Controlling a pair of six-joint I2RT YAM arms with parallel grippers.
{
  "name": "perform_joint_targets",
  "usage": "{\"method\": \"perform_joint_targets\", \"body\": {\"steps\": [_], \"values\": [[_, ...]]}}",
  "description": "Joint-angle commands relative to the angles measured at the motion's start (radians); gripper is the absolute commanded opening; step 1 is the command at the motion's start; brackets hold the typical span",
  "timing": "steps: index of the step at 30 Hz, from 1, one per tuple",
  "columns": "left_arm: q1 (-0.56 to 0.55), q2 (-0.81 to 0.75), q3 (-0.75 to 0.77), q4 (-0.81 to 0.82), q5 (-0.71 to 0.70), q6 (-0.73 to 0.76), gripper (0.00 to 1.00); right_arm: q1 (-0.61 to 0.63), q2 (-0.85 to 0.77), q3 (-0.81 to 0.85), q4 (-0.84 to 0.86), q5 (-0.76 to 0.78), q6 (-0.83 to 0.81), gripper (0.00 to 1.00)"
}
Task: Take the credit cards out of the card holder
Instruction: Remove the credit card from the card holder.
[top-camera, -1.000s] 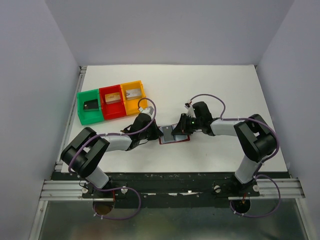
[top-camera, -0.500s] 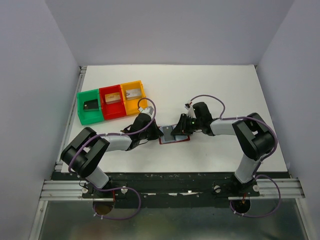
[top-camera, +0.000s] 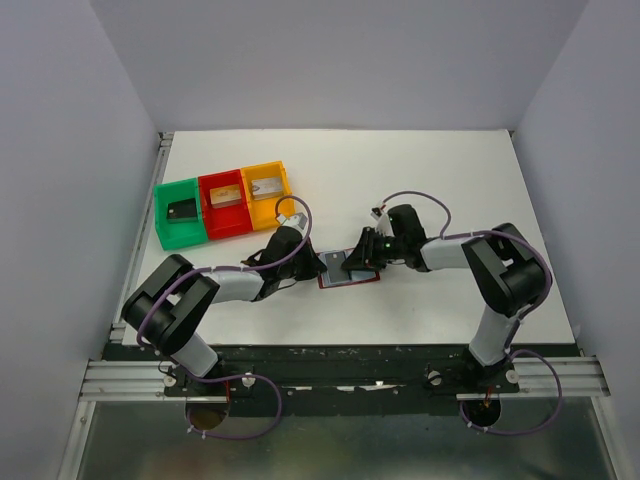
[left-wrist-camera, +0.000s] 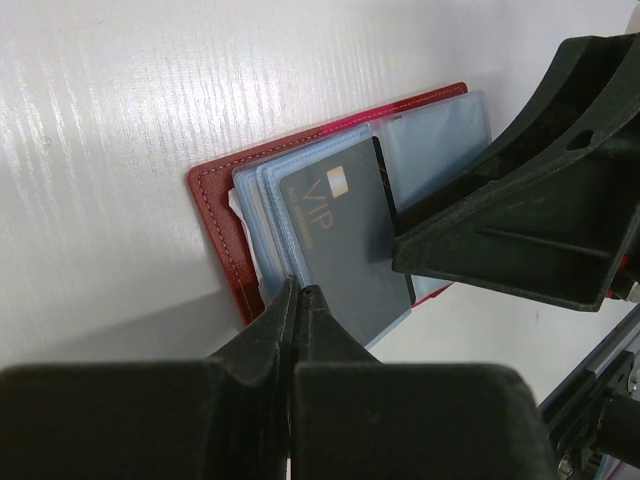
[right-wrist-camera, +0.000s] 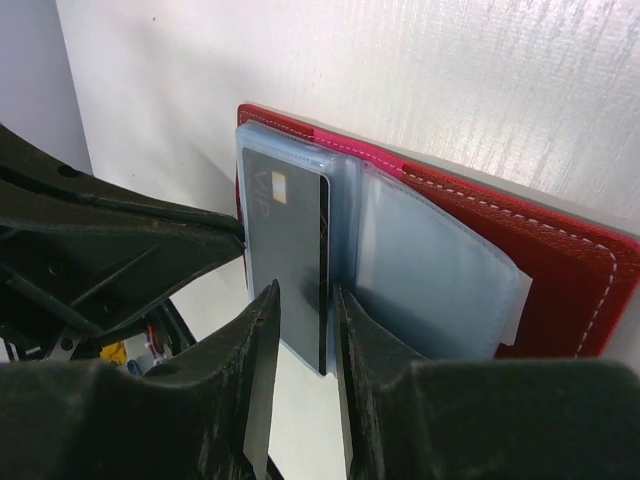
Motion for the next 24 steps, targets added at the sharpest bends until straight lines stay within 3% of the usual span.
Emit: {"method": "perform_joint_targets", "body": {"steps": [1, 6, 11, 24], "values": [[0.005, 0.033, 0.004, -0.041, -0.019, 0.0, 0.0, -0.013, 0.039, -0.04, 0.073, -0.036, 0.029, 0.36], [0.005, 0.036, 0.002, -0.043, -0.02, 0.002, 0.0, -0.03, 0.055, -0.077, 0.219, -0.113, 0.086, 0.36], [0.005, 0.046, 0.004, -0.041, -0.017, 0.0, 0.0, -0.047, 0.106, -0.115, 0.47, -0.212, 0.199, 0.36], [0.005, 0.057, 0.004, -0.02, 0.003, -0.006, 0.0, -0.047, 0.1, -0.108, 0.48, -0.242, 0.199, 0.38]]}}
